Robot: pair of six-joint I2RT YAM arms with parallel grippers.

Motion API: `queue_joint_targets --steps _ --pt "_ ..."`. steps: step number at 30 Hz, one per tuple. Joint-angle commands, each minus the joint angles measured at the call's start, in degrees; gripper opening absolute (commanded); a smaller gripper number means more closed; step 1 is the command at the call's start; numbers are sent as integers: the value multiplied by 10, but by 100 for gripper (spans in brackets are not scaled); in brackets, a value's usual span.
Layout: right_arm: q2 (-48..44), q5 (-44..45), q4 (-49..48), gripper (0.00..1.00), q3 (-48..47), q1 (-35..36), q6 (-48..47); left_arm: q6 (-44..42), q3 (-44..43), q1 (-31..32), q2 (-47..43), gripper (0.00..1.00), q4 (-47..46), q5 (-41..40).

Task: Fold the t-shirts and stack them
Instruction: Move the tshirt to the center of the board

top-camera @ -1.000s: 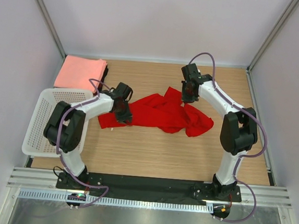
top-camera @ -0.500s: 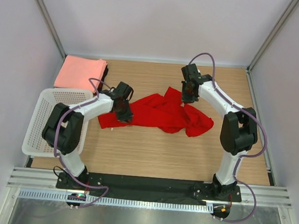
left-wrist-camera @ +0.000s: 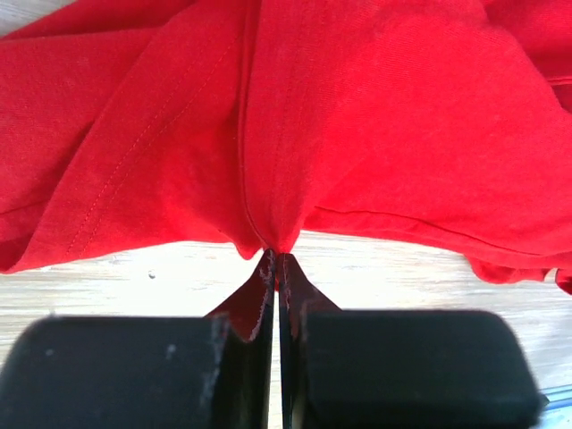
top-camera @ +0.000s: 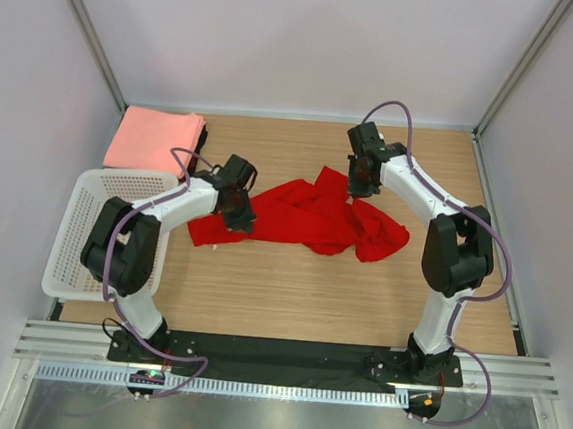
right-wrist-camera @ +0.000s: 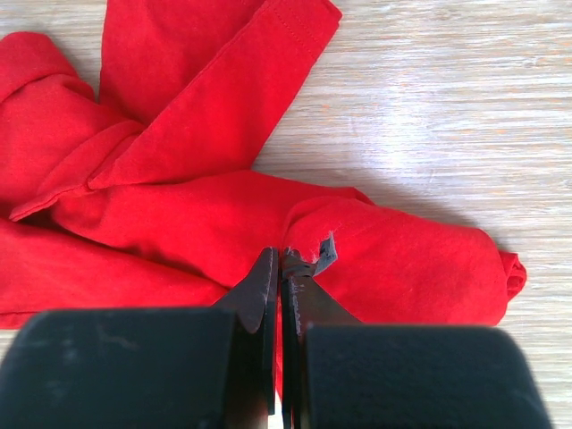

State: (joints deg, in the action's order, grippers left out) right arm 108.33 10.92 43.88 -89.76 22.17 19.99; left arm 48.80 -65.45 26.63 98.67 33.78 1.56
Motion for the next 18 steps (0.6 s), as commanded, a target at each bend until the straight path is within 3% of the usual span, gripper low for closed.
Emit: queue_joint_targets --steps 1,13,15,16,18 --pt "-27 -4 -13 1 -14 8 10 -14 -31 2 -1 0 8 -12" --pt "96 -20 -33 1 -174 50 -5 -71 -88 -111 -21 0 87 -109" --pt "103 -25 -27 9 -190 56 -8 -80 -90 -124 -16 0 88 -118" --pt "98 -21 -23 23 -191 56 -3 -81 -90 -128 -14 0 88 -119" --pt "86 3 -6 33 -187 53 7 -84 -90 -134 -12 0 86 -119"
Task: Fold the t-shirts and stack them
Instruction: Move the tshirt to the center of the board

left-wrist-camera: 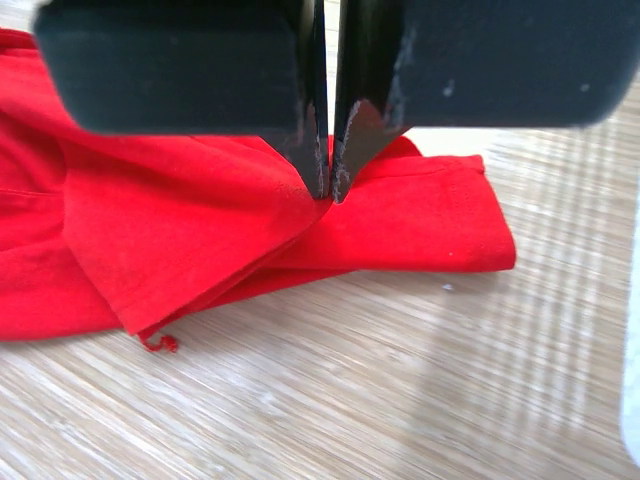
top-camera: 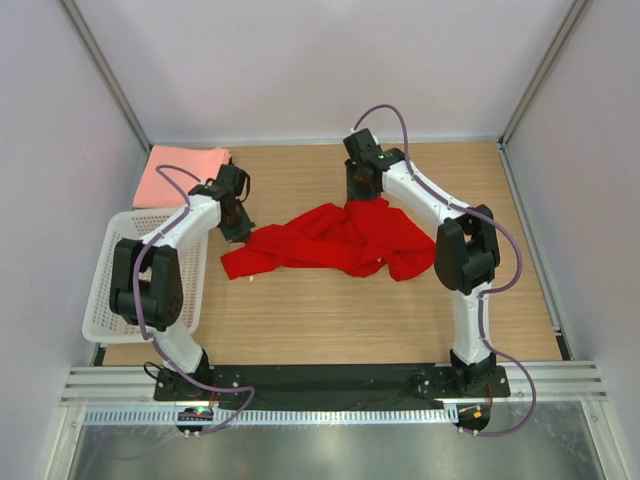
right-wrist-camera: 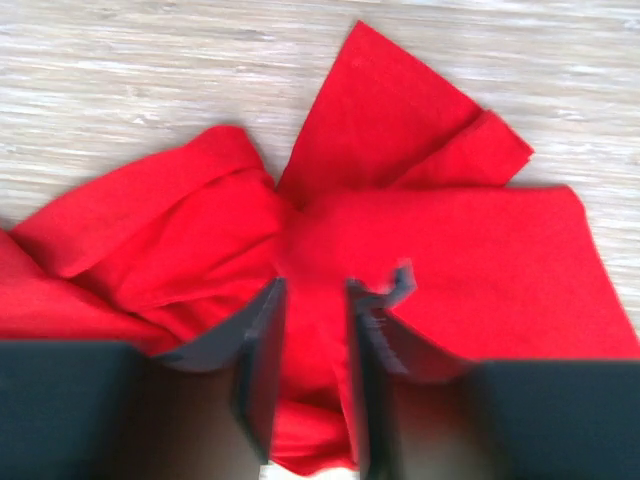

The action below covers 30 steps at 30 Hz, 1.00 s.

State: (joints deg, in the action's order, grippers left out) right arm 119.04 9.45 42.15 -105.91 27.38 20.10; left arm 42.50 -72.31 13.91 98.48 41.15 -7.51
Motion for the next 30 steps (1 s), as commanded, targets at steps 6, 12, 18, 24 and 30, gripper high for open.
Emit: queue_joint_targets --steps 6,12,18,24,30 --pt "-79 71 72 41 15 -68 95 -20 -24 -8 0 0 10 -15" --pt "-52 27 32 39 39 -141 93 -18 -17 -8 3 0 4 -2" --pt "25 21 -5 39 6 -141 6 -17 -14 -7 2 0 -2 16" --pt "67 -11 -44 37 11 -143 -48 -17 -8 -8 -1 0 -6 25" --pt "84 3 -60 37 18 -145 -75 -18 -8 -8 0 0 -8 29"
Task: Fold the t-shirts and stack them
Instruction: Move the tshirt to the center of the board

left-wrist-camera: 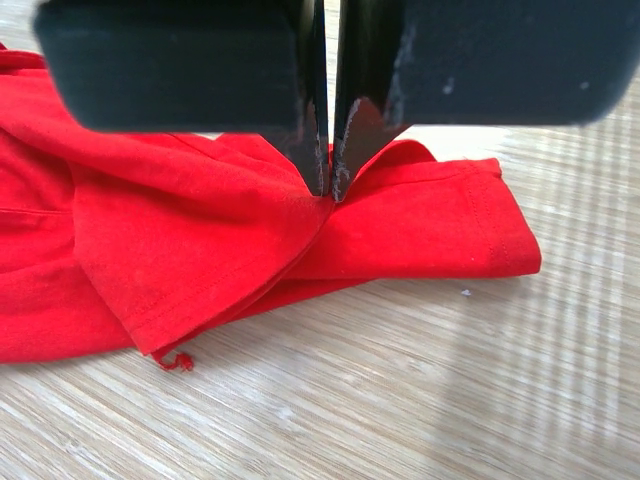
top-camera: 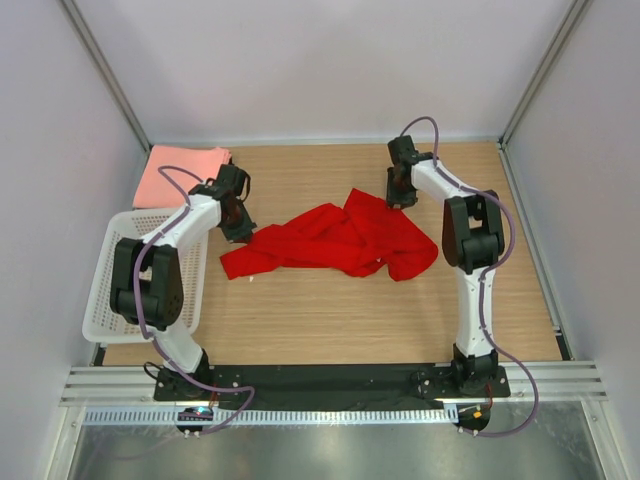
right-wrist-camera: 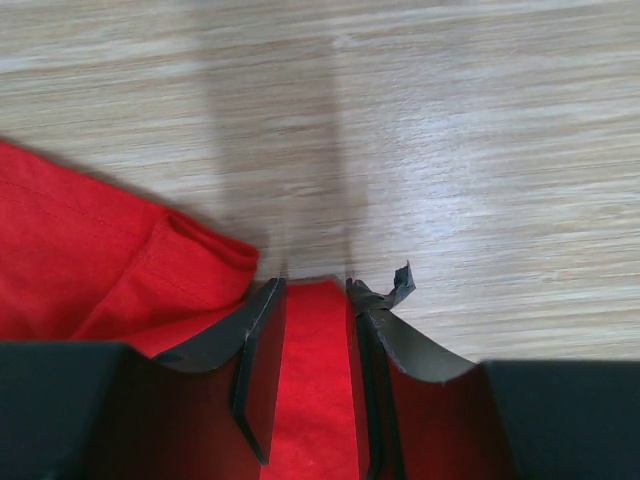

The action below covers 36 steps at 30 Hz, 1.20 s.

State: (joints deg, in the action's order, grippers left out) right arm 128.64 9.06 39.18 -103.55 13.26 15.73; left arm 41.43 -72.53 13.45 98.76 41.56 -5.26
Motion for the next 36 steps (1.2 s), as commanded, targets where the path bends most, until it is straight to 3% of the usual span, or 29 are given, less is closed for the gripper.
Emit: queue_joint_targets --steps 1,16,28,31,32,34,36 --pt "-15 7 -31 37 -3 -5 -34 -7 -6 -3 -2 0 -12 8" --pt "-27 -53 -38 36 49 -14 -54 -4 -7 -3 1 0 -19 13" --pt "-68 -50 -45 33 112 -14 -42 -1 -9 -1 2 0 -21 20" --pt "-66 -42 -42 17 107 -14 -38 -1 -9 1 6 0 -22 22" --pt "-66 -40 -44 8 104 -14 -36 -1 -10 1 6 0 -22 23" --pt "-76 -31 -30 1 85 -14 -33 0 -14 0 5 0 -21 27" --pt "-94 -19 -17 1 66 -14 -28 2 -29 0 -7 0 -17 29"
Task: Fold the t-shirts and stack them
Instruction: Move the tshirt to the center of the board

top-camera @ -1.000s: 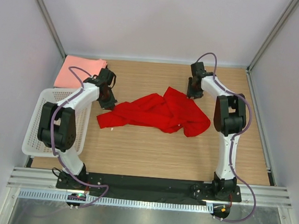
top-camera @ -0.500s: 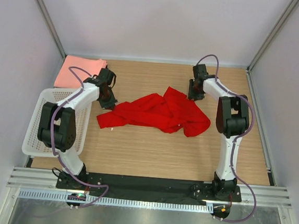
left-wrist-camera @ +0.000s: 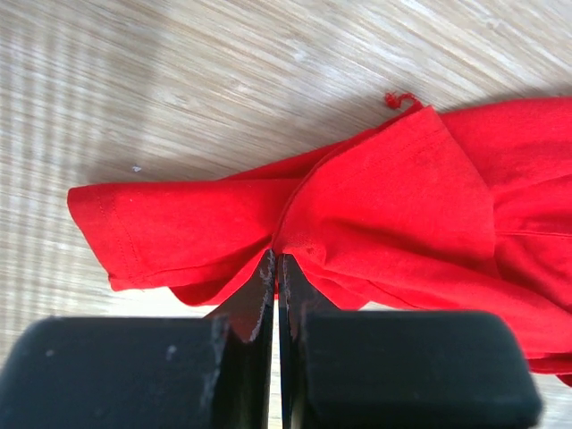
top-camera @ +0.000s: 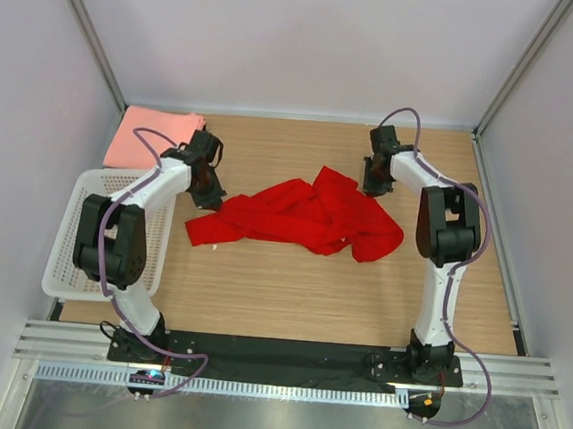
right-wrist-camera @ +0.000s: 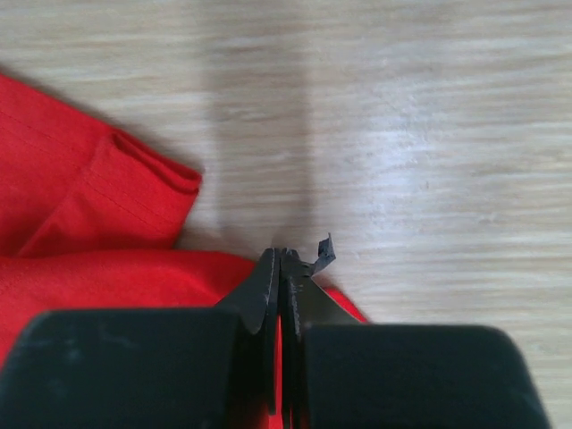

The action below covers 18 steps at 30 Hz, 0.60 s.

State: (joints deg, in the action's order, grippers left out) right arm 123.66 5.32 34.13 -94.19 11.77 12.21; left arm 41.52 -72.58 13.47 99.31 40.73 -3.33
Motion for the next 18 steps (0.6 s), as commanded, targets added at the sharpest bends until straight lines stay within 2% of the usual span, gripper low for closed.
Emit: queue_joint_targets --steps 1,5,7,9,11,13,14,17,18 --pt "-73 27 48 1 -37 1 9 4 -37 1 -17 0 -1 10" --pt "-177 100 91 1 -89 2 25 13 -104 1 -51 0 40 4" --pt "-233 143 90 1 -89 1 34 22 -137 1 -85 0 51 -2" --pt "-329 162 75 1 -67 1 40 31 -160 1 -115 0 63 -7" --pt "-433 185 52 1 -38 1 46 43 -175 0 -165 0 73 -7" --pt "-499 195 33 1 -14 1 52 62 -188 0 -201 0 89 -8" --pt "-568 204 31 1 -7 2 62 69 -188 0 -248 0 91 -7" --pt "-665 189 15 1 15 2 83 103 -187 1 -348 0 102 -1" --pt "-723 183 15 1 17 1 91 110 -185 0 -378 0 106 3"
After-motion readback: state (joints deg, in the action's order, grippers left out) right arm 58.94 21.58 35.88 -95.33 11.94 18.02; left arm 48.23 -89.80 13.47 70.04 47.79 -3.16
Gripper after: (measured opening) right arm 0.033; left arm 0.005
